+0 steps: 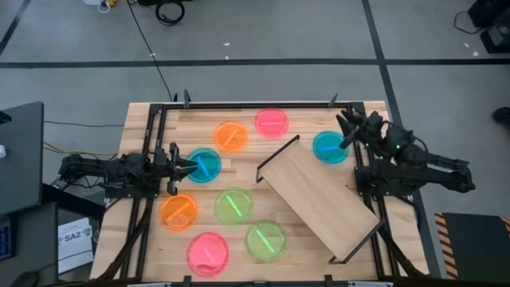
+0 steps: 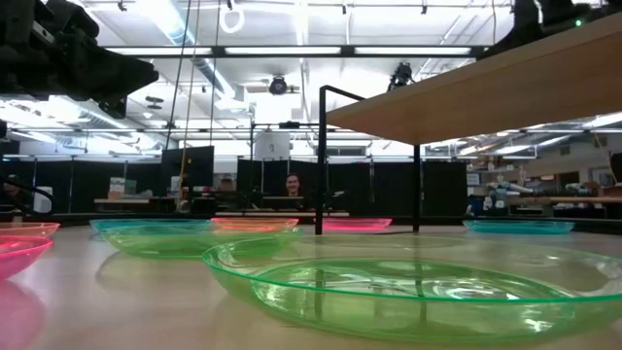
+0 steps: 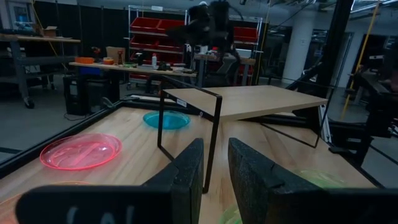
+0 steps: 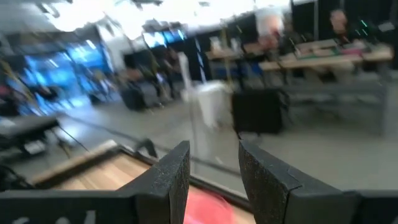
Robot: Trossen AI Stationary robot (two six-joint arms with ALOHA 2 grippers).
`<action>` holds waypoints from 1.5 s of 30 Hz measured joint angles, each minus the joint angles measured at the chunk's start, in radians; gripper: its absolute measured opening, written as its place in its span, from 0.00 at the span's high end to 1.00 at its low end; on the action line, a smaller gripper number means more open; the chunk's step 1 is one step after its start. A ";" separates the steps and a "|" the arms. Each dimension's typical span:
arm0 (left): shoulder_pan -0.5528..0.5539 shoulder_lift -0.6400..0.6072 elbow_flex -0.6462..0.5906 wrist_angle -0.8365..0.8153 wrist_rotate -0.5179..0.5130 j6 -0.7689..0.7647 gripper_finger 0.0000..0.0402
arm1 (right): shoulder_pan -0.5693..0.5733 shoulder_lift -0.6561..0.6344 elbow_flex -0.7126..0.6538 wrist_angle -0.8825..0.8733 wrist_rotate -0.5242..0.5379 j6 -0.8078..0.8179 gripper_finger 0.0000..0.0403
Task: Place and stack plates onto a shelf
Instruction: Put the right blue plate on the shelf
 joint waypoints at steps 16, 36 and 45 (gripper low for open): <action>0.000 0.000 0.000 0.000 0.000 0.000 0.80 | -0.396 0.425 0.379 -0.514 -0.282 0.127 0.64; 0.000 0.000 0.000 0.001 0.000 -0.002 0.80 | -0.839 0.918 0.416 -0.621 -0.815 -0.117 0.64; 0.000 0.000 0.000 0.002 0.000 -0.002 0.80 | -0.815 1.041 0.417 -0.611 -0.720 -0.198 0.64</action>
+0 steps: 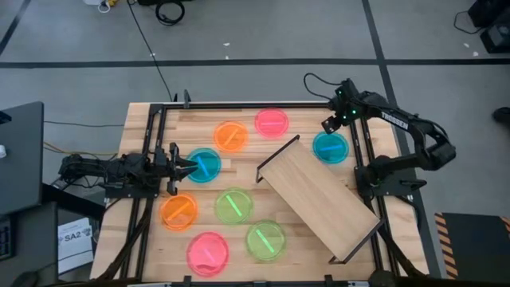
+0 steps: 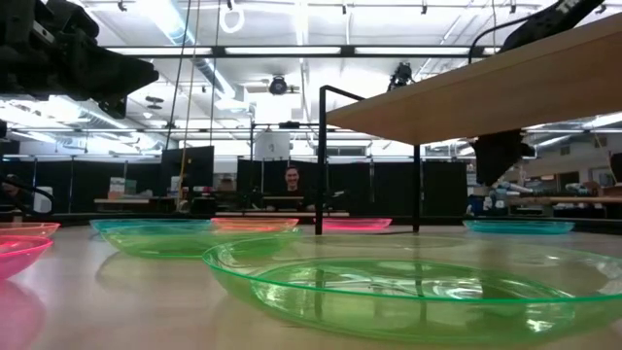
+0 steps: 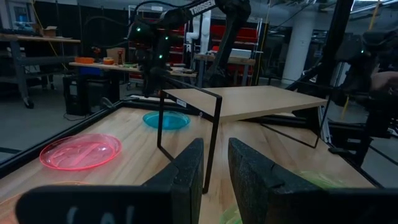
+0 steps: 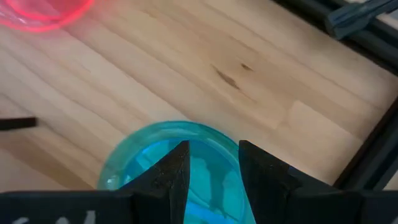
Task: Place and stack plates onto a shelf
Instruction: Put the right blue plate on the shelf
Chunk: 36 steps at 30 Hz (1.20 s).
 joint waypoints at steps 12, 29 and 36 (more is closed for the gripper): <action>0.000 0.000 0.000 -0.001 0.000 0.000 0.80 | 0.003 0.146 0.000 0.016 0.041 -0.147 0.64; 0.000 0.000 0.000 -0.001 -0.019 0.000 0.80 | 0.016 0.239 0.000 0.039 0.037 -0.198 0.67; 0.000 0.000 0.000 -0.001 -0.019 0.000 0.80 | 0.042 0.222 0.000 0.050 0.055 -0.201 0.67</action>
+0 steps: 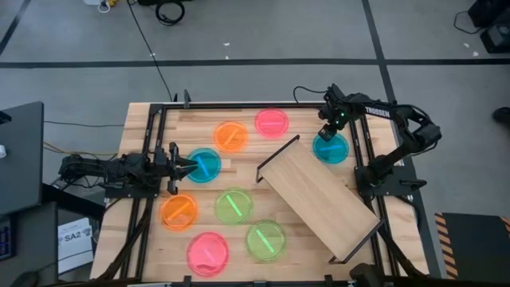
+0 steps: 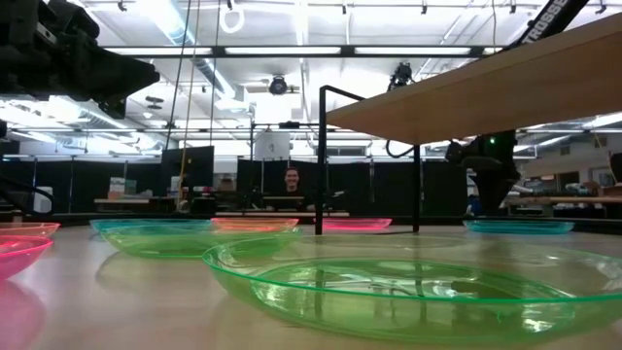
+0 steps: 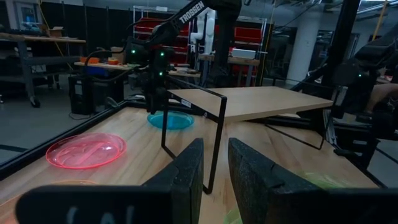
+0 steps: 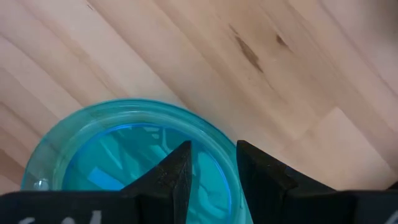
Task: Place and stack plates onto a shelf
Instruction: Put the right blue plate on the shelf
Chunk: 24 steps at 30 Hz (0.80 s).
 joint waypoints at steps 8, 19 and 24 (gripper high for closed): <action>0.000 0.000 0.000 0.000 0.000 0.000 0.80 | 0.061 0.000 0.000 0.041 0.043 -0.019 0.67; 0.000 0.000 0.000 0.000 0.000 0.000 0.80 | 0.070 0.009 0.000 0.111 0.087 -0.080 0.67; 0.000 0.000 0.000 0.000 0.000 -0.002 0.80 | 0.070 0.025 0.000 0.117 0.083 -0.144 0.67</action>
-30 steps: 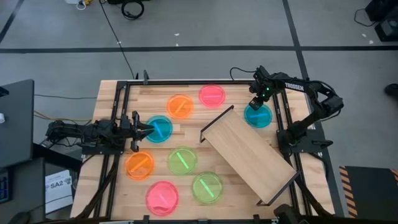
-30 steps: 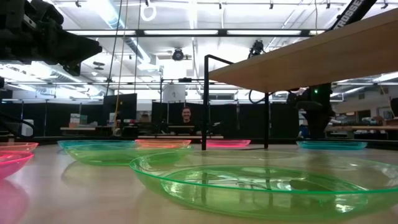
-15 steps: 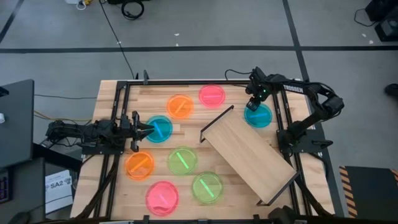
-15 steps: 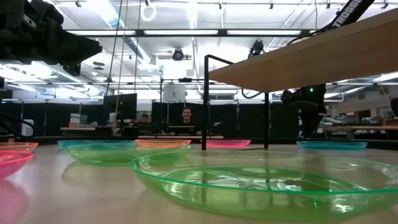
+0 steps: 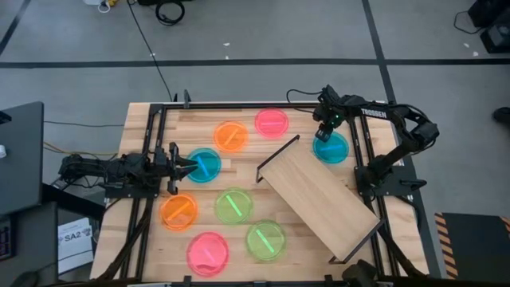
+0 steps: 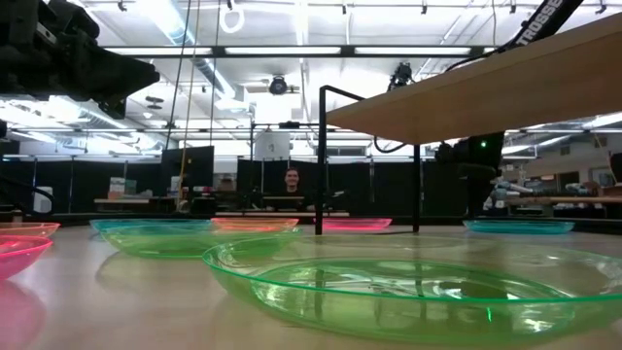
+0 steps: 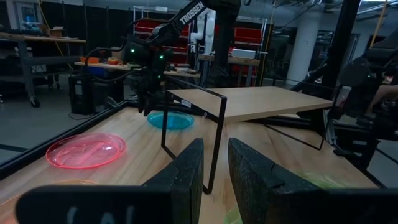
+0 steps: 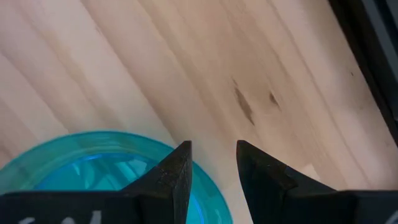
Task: Place and stack plates onto a shelf
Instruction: Put the right blue plate on the shelf
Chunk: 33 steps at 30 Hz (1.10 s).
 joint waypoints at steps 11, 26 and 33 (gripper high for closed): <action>0.000 0.000 0.000 0.000 0.000 -0.031 0.80 | -0.014 0.000 0.011 -0.030 -0.034 -0.097 0.67; 0.000 0.000 0.000 0.000 0.000 -0.031 0.80 | -0.013 0.000 0.011 -0.063 -0.056 -0.214 0.67; 0.000 0.000 0.000 0.000 0.000 -0.031 0.80 | -0.013 0.021 0.012 -0.048 -0.056 -0.263 0.67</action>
